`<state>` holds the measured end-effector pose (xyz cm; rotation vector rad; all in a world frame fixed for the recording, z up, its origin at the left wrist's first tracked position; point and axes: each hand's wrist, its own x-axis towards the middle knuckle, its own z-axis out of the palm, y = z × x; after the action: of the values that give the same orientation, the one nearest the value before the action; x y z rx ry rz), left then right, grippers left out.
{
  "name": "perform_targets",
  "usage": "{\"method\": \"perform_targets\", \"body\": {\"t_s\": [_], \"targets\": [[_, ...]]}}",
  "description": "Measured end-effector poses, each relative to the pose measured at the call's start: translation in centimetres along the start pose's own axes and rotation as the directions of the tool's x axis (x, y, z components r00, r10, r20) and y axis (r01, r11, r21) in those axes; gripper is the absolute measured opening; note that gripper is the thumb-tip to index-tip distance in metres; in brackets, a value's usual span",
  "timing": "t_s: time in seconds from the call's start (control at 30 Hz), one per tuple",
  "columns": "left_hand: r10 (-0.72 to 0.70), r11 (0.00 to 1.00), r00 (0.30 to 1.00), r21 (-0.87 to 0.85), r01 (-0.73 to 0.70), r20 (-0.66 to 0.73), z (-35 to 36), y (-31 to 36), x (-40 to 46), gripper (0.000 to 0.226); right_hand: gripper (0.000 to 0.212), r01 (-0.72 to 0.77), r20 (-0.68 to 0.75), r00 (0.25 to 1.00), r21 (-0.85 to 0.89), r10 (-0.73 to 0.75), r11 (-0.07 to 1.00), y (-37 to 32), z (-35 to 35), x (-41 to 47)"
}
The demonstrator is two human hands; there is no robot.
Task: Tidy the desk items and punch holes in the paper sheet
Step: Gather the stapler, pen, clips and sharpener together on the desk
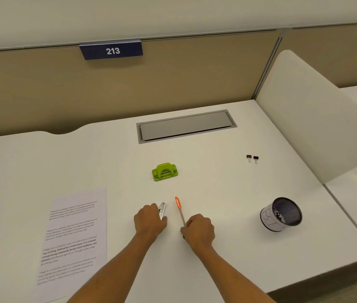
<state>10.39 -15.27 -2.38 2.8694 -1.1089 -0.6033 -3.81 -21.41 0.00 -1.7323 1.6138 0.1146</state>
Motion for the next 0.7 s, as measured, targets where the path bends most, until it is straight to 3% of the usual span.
{"method": "perform_targets", "body": {"t_s": [0.13, 0.37, 0.7], "targets": [[-0.02, 1.0, 1.0, -0.003, 0.02, 0.022, -0.2, 0.1, 0.0, 0.024, 0.021, 0.025, -0.041, 0.999, -0.057, -0.027, 0.998, -0.4, 0.8, 0.0], [0.049, 0.998, 0.998, -0.03, -0.05, -0.031, -0.8, 0.5, 0.7, 0.019, 0.021, 0.016, -0.053, 0.998, 0.048, -0.013, 0.999, -0.6, -0.7, 1.1], [0.232, 0.973, 0.968, 0.009, -0.232, -0.097, -3.3, 7.9, 4.7, 0.021, 0.018, 0.062, -0.14, 0.989, 0.12, -0.045, 0.991, -1.7, -10.8, 7.8]]}}
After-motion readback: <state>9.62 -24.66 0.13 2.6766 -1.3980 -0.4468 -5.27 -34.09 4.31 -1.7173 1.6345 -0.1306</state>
